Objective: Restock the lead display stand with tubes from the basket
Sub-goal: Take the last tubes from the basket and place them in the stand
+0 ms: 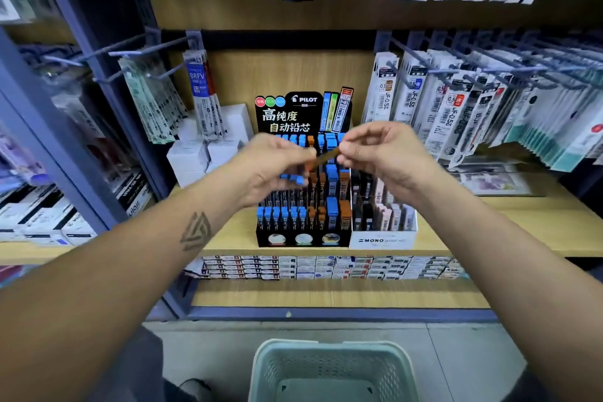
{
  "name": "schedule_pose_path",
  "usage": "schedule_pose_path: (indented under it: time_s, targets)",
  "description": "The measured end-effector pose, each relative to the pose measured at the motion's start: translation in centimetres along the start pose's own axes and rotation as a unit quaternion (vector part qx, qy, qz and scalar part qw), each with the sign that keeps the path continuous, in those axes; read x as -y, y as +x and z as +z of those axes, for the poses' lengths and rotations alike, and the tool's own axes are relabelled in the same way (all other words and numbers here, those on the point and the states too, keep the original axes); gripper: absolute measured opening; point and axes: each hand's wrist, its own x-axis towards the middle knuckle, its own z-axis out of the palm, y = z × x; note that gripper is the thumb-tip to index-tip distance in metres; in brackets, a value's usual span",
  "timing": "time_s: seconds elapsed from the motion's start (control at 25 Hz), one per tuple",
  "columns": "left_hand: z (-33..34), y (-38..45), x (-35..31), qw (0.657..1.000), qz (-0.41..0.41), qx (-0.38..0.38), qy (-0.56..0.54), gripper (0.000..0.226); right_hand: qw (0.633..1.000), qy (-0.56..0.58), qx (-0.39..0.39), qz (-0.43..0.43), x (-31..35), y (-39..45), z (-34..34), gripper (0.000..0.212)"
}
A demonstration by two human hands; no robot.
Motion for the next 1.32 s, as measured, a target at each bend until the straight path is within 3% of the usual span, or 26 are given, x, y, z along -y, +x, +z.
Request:
schedule_pose_path:
  time_s: [0.08, 0.16, 0.28, 0.4, 0.6, 0.76, 0.92, 1.24, 1.32]
  targets:
    - [-1.2, 1.0, -0.9, 0.998, -0.004, -0.037, -0.041, 0.021, 0.998, 0.003, -0.019, -0.054, 0.7, 0.6, 0.2, 0.019]
    - [-1.3, 1.5, -1.0, 0.996, -0.012, -0.04, -0.073, 0.028, 0.992, -0.068, -0.025, -0.1, 0.4, 0.8, 1.2, 0.017]
    - [-0.5, 2.1, -0.8, 0.993, 0.02, -0.042, -0.109, 0.019, 0.983, -0.145, -0.01, -0.11, -1.0, 1.1, 2.1, 0.013]
    - [-0.2, 2.2, -0.8, 0.995, 0.077, -0.039, -0.041, 0.006, 0.979, -0.174, 0.029, -0.099, -1.6, 1.2, 2.0, 0.015]
    - [0.2, 2.0, -0.4, 0.994, 0.104, 0.0, 0.02, 0.008, 0.986, -0.138, 0.077, -0.05, -1.8, 0.5, 2.4, 0.039]
    - [-0.3, 2.0, -0.1, 0.996, 0.061, 0.008, 0.064, 0.01, 0.991, -0.107, 0.037, -0.064, -1.4, 0.7, 1.4, 0.04]
    - [-0.3, 1.5, 0.5, 0.984, 0.028, 0.072, 0.161, 0.015, 0.992, -0.101, 0.035, -0.066, -1.7, 1.0, 1.3, 0.034]
    - [-0.1, 1.5, 0.0, 0.977, 0.064, 0.043, 0.198, 0.008, 0.982, -0.129, -0.005, -0.135, -0.1, 1.2, 1.0, 0.02]
    - [-0.8, 1.9, -0.6, 0.984, 0.053, 0.0, 0.168, 0.005, 0.976, -0.15, -0.035, -0.154, 0.7, 1.6, 0.8, 0.021]
